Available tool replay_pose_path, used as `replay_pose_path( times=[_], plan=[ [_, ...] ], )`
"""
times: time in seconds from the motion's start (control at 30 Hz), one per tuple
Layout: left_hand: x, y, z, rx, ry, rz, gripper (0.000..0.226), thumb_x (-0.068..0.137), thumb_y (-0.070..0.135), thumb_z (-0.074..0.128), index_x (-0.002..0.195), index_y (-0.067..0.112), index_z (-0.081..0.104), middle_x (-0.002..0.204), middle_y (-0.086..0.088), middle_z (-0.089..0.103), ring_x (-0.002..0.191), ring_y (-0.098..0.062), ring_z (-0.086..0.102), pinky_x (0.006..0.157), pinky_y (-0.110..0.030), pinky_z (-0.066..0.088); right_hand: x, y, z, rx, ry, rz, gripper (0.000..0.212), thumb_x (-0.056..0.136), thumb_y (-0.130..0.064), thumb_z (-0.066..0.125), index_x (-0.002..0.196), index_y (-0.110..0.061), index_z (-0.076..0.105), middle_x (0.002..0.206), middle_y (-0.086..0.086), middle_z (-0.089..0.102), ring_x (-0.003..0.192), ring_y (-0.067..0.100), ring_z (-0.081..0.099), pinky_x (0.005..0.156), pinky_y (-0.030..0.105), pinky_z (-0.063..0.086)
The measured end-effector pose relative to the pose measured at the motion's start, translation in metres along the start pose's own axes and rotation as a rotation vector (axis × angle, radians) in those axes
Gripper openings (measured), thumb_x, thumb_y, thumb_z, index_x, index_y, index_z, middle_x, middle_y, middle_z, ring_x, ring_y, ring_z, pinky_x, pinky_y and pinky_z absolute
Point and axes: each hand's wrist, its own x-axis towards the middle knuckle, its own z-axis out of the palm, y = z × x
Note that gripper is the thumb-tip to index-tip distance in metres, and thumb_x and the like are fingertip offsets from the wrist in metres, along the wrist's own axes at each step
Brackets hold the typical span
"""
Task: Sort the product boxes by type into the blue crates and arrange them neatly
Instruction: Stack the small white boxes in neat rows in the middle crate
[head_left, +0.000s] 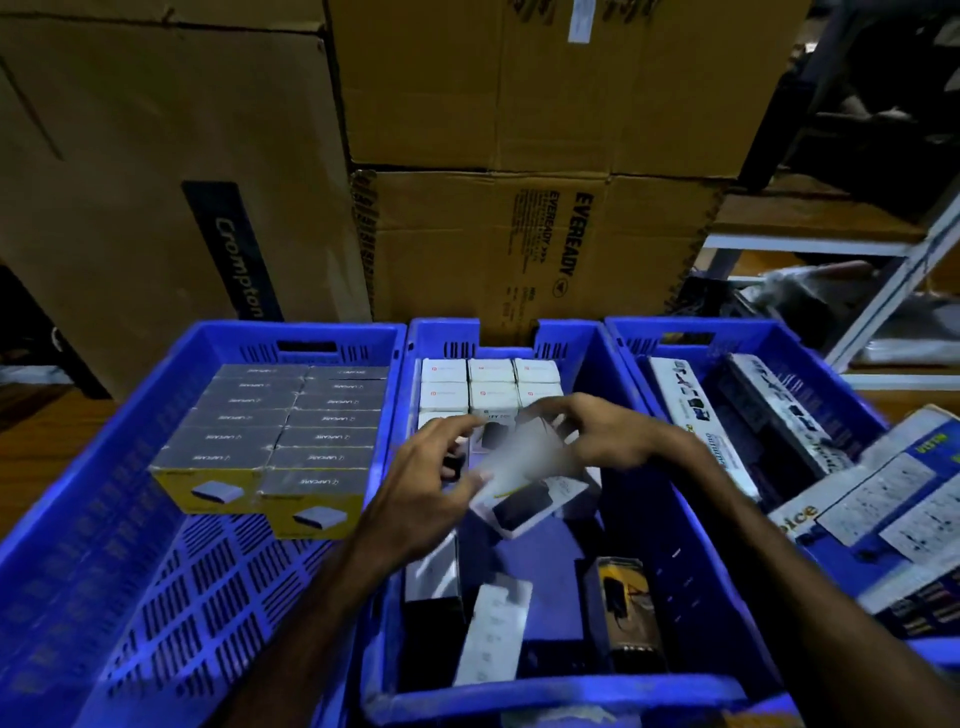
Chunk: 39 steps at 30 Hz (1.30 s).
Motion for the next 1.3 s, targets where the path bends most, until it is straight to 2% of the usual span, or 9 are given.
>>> replay_pose_path(
  times=[0.13, 0.23, 0.33, 0.53, 0.77, 0.93, 1.03, 1.17, 1.3],
  plan=[
    [-0.003, 0.003, 0.001, 0.024, -0.096, -0.039, 0.084, 0.078, 0.044, 0.085, 0.152, 0.036, 0.047, 0.136, 0.021, 0.061, 0.121, 0.006, 0.059, 0.094, -0.011, 0.048, -0.012, -0.019, -0.006, 0.183, 0.076, -0.073, 0.073, 0.081, -0.049, 0.085, 0.145, -0.034, 0.056, 0.121, -0.005, 0.065, 0.097, 0.004, 0.067, 0.083, 0.017, 0.047],
    [-0.002, 0.002, -0.001, -0.05, -0.132, -0.085, 0.082, 0.07, 0.052, 0.082, 0.146, 0.04, 0.052, 0.125, 0.018, 0.069, 0.115, 0.0, 0.065, 0.097, -0.027, 0.054, -0.013, -0.027, 0.0, 0.272, 0.16, -0.124, 0.072, 0.081, -0.047, 0.085, 0.146, -0.042, 0.054, 0.123, 0.002, 0.06, 0.106, 0.022, 0.067, 0.091, 0.025, 0.053],
    [0.0, 0.0, -0.003, -0.231, -0.145, -0.14, 0.073, 0.066, 0.047, 0.085, 0.132, 0.029, 0.062, 0.114, 0.009, 0.073, 0.108, -0.014, 0.07, 0.092, -0.032, 0.057, -0.015, -0.031, 0.001, 0.364, 0.203, -0.2, 0.078, 0.078, -0.049, 0.086, 0.148, -0.043, 0.051, 0.123, -0.001, 0.062, 0.113, 0.022, 0.064, 0.102, 0.036, 0.052],
    [0.002, -0.005, -0.007, -0.508, -0.121, -0.211, 0.073, 0.064, 0.028, 0.088, 0.124, 0.015, 0.048, 0.121, -0.009, 0.074, 0.109, -0.022, 0.072, 0.088, -0.035, 0.058, -0.027, -0.031, -0.011, 0.312, 0.311, -0.174, 0.061, 0.074, -0.05, 0.089, 0.129, -0.033, 0.068, 0.098, 0.002, 0.054, 0.08, 0.016, 0.056, 0.077, 0.029, 0.05],
    [0.002, -0.007, -0.008, -0.477, -0.184, -0.216, 0.073, 0.068, 0.022, 0.087, 0.127, 0.022, 0.044, 0.131, -0.003, 0.07, 0.123, -0.022, 0.068, 0.093, -0.036, 0.057, -0.026, -0.035, -0.012, 0.246, 0.149, -0.206, 0.062, 0.072, -0.045, 0.094, 0.123, -0.029, 0.065, 0.075, -0.009, 0.058, 0.07, 0.01, 0.057, 0.066, 0.032, 0.044],
    [0.001, -0.006, -0.003, -0.297, -0.037, -0.132, 0.091, 0.067, 0.033, 0.09, 0.144, 0.041, 0.041, 0.152, 0.009, 0.051, 0.143, -0.01, 0.048, 0.118, -0.034, 0.04, -0.025, -0.021, -0.015, 0.124, 0.177, -0.132, 0.062, 0.076, -0.045, 0.09, 0.127, -0.026, 0.059, 0.072, -0.01, 0.062, 0.068, 0.005, 0.06, 0.065, 0.025, 0.045],
    [0.003, -0.005, -0.006, -0.244, 0.071, -0.117, 0.09, 0.072, 0.033, 0.086, 0.149, 0.04, 0.04, 0.155, 0.008, 0.049, 0.146, -0.009, 0.045, 0.122, -0.037, 0.036, -0.008, -0.003, -0.007, -0.182, 0.265, 0.023, 0.069, 0.076, -0.06, 0.083, 0.134, -0.036, 0.055, 0.086, -0.016, 0.067, 0.085, 0.006, 0.064, 0.075, 0.033, 0.05],
    [0.004, -0.004, -0.009, -0.199, 0.181, -0.131, 0.07, 0.087, 0.002, 0.078, 0.14, 0.033, 0.045, 0.141, 0.02, 0.052, 0.127, 0.017, 0.049, 0.119, -0.034, 0.041, 0.029, 0.019, 0.017, -0.308, 0.268, 0.195, 0.073, 0.082, -0.056, 0.075, 0.145, -0.04, 0.044, 0.13, -0.001, 0.067, 0.124, 0.03, 0.06, 0.097, 0.046, 0.051],
    [0.006, -0.009, -0.007, -0.153, 0.2, -0.151, 0.066, 0.09, 0.009, 0.075, 0.141, 0.036, 0.044, 0.149, 0.005, 0.05, 0.132, -0.011, 0.056, 0.115, -0.042, 0.046, 0.06, 0.024, 0.041, -0.306, 0.269, 0.251, 0.068, 0.087, -0.045, 0.073, 0.146, -0.037, 0.04, 0.139, 0.003, 0.063, 0.128, 0.032, 0.059, 0.097, 0.046, 0.048]
  ],
)
